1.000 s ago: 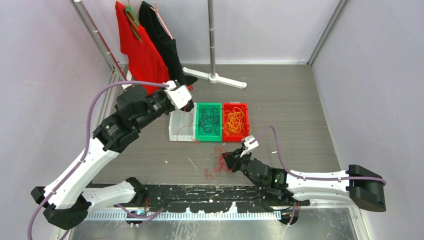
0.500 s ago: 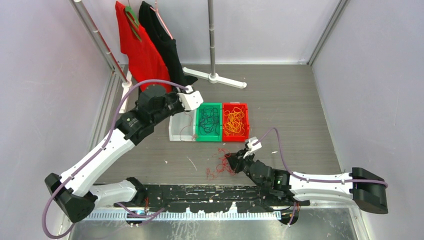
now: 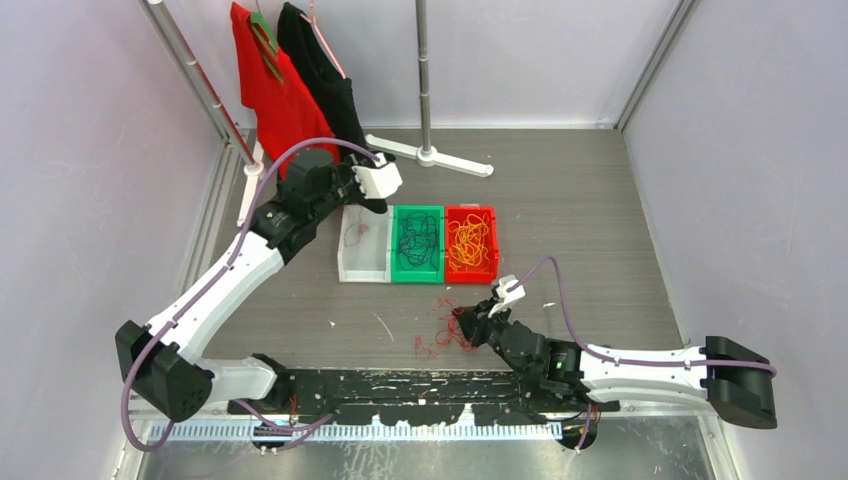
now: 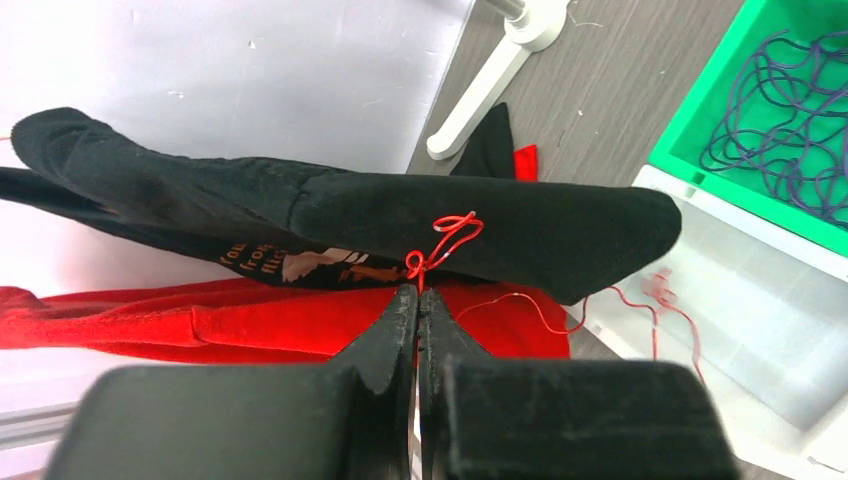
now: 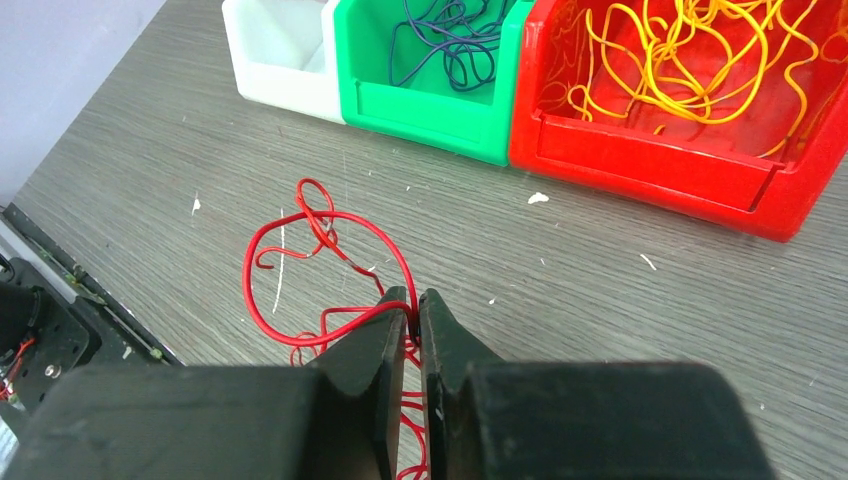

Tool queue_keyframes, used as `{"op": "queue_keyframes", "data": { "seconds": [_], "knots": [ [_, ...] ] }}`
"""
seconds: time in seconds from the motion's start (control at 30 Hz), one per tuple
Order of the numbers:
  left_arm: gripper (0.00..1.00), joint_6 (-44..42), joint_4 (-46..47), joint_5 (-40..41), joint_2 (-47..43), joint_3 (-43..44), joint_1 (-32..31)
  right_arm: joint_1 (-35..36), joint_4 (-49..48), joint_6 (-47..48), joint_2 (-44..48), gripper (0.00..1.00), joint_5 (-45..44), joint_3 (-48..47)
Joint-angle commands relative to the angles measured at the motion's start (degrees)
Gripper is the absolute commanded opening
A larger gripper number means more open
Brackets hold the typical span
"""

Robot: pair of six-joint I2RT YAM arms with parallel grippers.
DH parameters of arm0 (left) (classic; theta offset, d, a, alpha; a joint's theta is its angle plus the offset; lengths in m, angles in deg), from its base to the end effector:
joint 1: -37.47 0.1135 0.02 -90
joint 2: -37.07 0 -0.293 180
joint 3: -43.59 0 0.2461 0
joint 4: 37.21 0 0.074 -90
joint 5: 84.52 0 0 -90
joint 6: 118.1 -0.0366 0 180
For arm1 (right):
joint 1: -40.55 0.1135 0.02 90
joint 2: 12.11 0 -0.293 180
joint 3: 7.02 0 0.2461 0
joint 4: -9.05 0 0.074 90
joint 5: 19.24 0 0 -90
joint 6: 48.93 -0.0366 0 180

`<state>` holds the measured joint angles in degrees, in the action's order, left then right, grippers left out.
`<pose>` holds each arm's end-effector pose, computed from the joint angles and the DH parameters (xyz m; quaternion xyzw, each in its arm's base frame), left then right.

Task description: Untangle the cables

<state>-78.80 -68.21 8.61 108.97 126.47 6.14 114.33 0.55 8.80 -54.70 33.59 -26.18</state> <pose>0.2355 -0.1410 0.4010 0.5256 0.6282 0.1185 0.5613 0.0575 0.1184 0.1874 -0.0848 0.7717 0.3093 0.5492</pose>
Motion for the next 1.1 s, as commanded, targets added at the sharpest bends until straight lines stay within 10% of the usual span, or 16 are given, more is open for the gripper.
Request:
{"op": "queue_keyframes", "data": {
  "seconds": [0.0, 0.53, 1.07],
  "knots": [
    [0.0, -1.7, 5.9, -1.7, 0.4, 3.5, 0.5, 0.2, -1.5, -0.9, 1.1, 0.15, -1.7, -0.1],
    [0.0, 11.9, -24.4, -9.5, 11.0, 5.2, 0.5, 0.2, -1.2, -1.0, 0.0, 0.14, -2.3, -0.6],
    [0.09, 8.4, -9.3, -5.3, 17.7, -2.3, 0.5, 0.2, -1.4, -1.9, -3.0, 0.13, -2.1, -2.5]
  ]
}}
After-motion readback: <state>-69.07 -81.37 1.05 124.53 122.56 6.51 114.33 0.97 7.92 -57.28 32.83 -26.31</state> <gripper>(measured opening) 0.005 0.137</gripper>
